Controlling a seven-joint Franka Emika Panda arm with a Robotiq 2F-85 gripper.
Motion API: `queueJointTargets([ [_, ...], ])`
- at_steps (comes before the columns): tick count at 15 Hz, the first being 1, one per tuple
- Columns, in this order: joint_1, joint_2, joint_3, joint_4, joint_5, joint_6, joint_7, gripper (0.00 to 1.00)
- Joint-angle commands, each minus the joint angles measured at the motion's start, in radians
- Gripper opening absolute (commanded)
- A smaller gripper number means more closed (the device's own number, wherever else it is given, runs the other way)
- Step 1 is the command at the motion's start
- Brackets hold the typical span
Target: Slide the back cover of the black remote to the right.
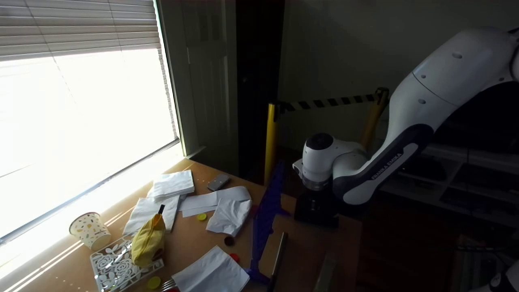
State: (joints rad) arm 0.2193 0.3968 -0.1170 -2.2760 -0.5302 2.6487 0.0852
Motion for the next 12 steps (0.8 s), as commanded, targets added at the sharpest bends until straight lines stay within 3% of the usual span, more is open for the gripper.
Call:
queueJointTargets([
  [1,0.062,-0.056,-0.08,-0.034,-0.175,0.0,0.172,0.36],
  [6,0.085,-0.1,-0.111,-0.027,-0.491,-0.06,0.454,0.36],
  [12,0.034,-0.068,-0.008,0.011,-0.72,-0.228,0.631,0.36],
])
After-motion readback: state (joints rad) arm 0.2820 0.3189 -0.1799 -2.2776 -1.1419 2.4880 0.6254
